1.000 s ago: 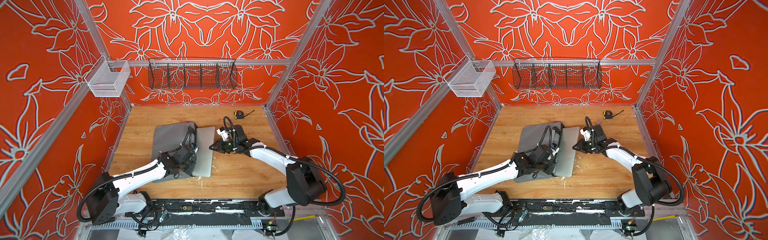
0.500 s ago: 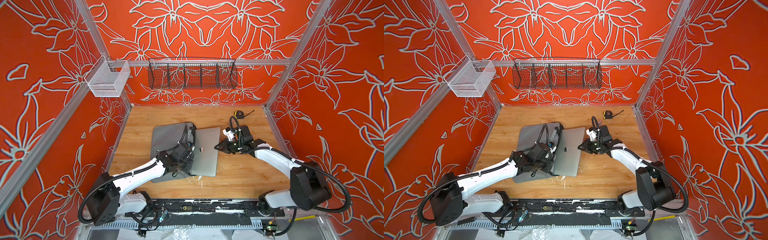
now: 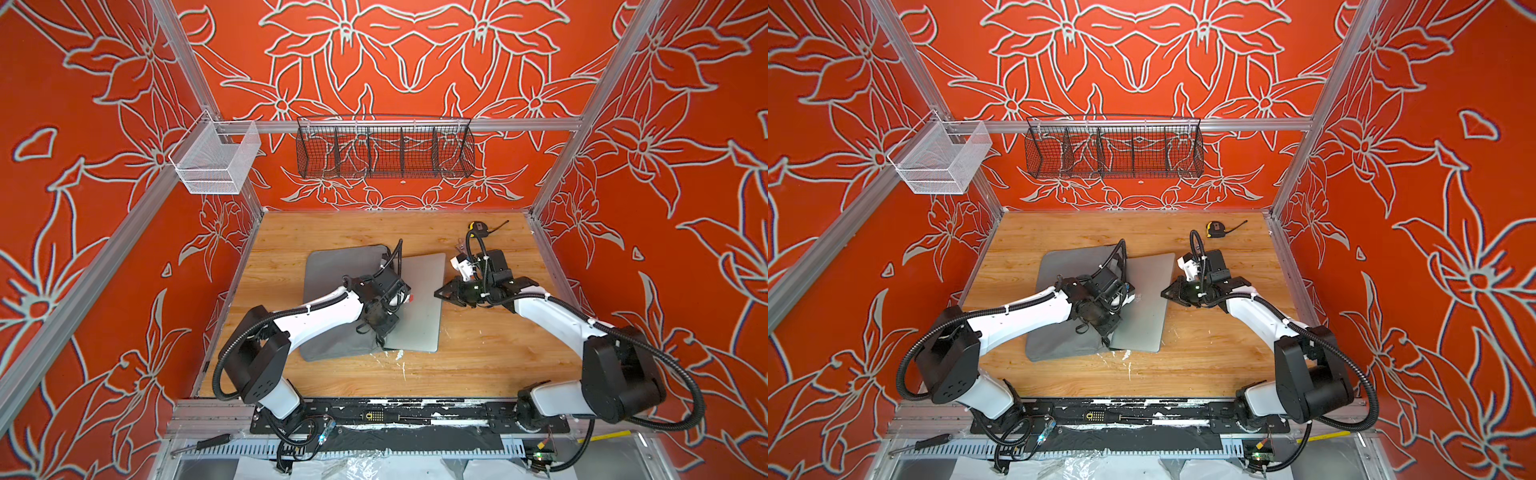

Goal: Open the zippered laptop bag and take out the laptop
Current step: Take out the laptop from the zippered laptop bag, then place the laptop at the center of the board.

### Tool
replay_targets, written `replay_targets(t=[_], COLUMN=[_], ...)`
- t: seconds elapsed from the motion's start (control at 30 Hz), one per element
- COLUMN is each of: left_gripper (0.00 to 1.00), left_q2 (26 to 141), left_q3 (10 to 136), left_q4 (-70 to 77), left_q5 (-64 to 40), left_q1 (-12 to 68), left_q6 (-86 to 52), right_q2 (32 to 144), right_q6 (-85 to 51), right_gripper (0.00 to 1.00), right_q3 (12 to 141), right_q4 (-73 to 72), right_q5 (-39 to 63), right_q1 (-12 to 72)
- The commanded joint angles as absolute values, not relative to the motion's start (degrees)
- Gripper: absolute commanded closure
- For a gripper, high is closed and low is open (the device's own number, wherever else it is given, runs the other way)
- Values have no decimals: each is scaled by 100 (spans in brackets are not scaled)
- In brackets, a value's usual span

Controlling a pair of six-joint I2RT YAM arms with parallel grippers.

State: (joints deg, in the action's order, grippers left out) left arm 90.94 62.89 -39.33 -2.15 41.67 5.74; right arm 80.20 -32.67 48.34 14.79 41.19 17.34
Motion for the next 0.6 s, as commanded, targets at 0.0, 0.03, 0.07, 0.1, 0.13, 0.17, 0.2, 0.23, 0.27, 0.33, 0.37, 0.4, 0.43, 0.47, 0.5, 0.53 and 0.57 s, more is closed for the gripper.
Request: replay_targets(t=[0.0,0.03,0.07,0.1,0.13,0.17,0.2,0.23,0.27,0.33,0.37,0.4,0.43,0.47,0.5,0.53,0.57], left_gripper=[100,100,100,100,100,100,100,100,100,100,100,100,100,100,100,100,100], left_q2=[9129,9135,9124,9119,9102,9076,9066,9056,9054,9069,9063,9055,8966,8884,8782,8702,8624], left_q3=[6469,6460,6439,6404,6346,6281,6232,6191,6164,6118,6086,6030,5948,5875,5789,5661,5504], left_q4=[-4128,-4217,-4289,-4337,-4358,-4382,-4386,-4398,-4427,-4445,-4447,-4424,-4307,-4217,-4149,-4089,-4015], left_q5=[581,794,985,1144,1336,1502,1645,1780,1867,1954,1980,2029,2057,2006,1995,2059,2167], left_q1=[4096,4096,4096,4096,4096,4096,4096,4087,4075,4039,4011,3980,3964,3941,3909,3887,3876], left_q6=[1410,1520,1658,1788,1959,2135,2281,2423,2563,2849,2985,3150,3275,3354,3451,3568,3687], right_q2=[8116,8136,8171,8208,8255,8314,8368,8421,8454,8473,8473,8464,8464,8473,8473,8473,8465], right_q6=[-2342,-2255,-2189,-2157,-2137,-2143,-2181,-2241,-2294,-2411,-2464,-2527,-2555,-2561,-2537,-2504,-2465], right_gripper=[100,100,100,100,100,100,100,100,100,100,100,100,100,100,100,100,100], right_q3=[5060,5108,5162,5204,5248,5287,5312,5338,5352,5349,5344,5344,5353,5373,5404,5444,5477], right_q4=[1928,2009,2076,2109,2117,2094,2035,1947,1859,1669,1581,1504,1458,1454,1495,1564,1647], right_q5=[3860,3858,3867,3890,3938,3991,4067,4169,4238,4333,4358,4374,4408,4425,4445,4464,4460], right_q1=[1752,1720,1691,1670,1645,1644,1648,1644,1644,1670,1700,1733,1780,1816,1850,1849,1846])
